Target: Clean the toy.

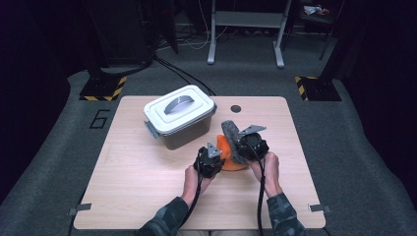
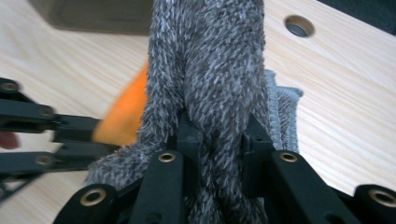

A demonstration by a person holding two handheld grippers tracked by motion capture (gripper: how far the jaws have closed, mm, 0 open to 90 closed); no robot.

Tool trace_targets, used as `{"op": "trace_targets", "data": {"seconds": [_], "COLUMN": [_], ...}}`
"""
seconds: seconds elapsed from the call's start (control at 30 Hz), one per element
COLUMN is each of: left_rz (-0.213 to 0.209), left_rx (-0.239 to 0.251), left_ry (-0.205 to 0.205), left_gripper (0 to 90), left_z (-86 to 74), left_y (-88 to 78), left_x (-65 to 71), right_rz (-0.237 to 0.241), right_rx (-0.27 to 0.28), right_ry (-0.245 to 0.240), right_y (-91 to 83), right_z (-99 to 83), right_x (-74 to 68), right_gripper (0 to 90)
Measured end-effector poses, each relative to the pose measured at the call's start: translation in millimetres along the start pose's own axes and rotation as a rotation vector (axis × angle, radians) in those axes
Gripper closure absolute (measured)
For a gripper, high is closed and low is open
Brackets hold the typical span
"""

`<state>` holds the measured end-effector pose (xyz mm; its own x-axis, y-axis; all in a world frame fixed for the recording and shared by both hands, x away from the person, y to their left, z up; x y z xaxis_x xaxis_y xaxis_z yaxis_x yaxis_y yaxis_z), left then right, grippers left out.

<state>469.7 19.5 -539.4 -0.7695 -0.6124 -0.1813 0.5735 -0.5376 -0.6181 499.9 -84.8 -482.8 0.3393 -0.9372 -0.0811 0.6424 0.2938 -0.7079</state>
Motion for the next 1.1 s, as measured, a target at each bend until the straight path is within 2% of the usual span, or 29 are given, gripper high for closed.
{"op": "trace_targets", "data": {"seconds": [0.3,0.47,0.7,0.87,0.9,0.93,0.97,1.0,1.1], "left_rz": [-0.004,-0.001,0.003,0.004,0.004,0.002,0.002,0.003,0.008], "left_rx": [0.010,0.009,0.007,0.008,0.010,0.010,0.009,0.006,0.008], "left_ry": [-0.004,-0.003,-0.003,0.001,-0.002,-0.003,-0.001,0.000,-0.005], "left_gripper": [80.8,80.8,80.8,80.8,80.7,80.7,80.7,80.6,80.5], "left_z": [-1.0,-1.3,-2.1,-2.5,-2.3,-2.4,-2.5,-2.7,-2.2], "left_y": [1.0,1.6,2.3,2.1,2.2,2.1,2.0,1.8,1.6], "left_x": [0.8,0.9,1.1,0.6,0.8,0.7,0.4,0.2,1.2], "right_rz": [-0.040,-0.062,-0.085,-0.095,-0.090,-0.093,-0.092,-0.092,-0.097], "right_rx": [-0.015,-0.047,-0.111,-0.148,-0.149,-0.170,-0.169,-0.180,-0.165], "right_ry": [0.117,0.150,0.172,0.197,0.184,0.197,0.184,0.195,0.197], "right_y": [1.0,11.6,30.1,41.1,43.4,45.6,48.7,49.6,45.3], "right_z": [-12.9,-26.1,-44.2,-55.9,-56.8,-60.6,-61.8,-63.9,-61.1], "right_x": [41.2,61.0,74.1,74.7,75.6,74.6,76.1,75.6,79.1], "right_gripper": [73.7,73.7,73.8,73.8,73.7,73.8,73.7,73.7,73.7]}}
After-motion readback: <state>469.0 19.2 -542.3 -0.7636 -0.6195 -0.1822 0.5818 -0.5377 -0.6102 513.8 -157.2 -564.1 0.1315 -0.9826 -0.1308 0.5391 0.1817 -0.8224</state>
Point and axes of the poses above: each handheld gripper's, and its own axes: y roughly forward along the jaws, z roughly out of its top, x roughly to its right, the point moved 9 cm from there along y, roughly forward along the jaws, and after that the axes turned 15 degrees about y, right-handed, at the moved point
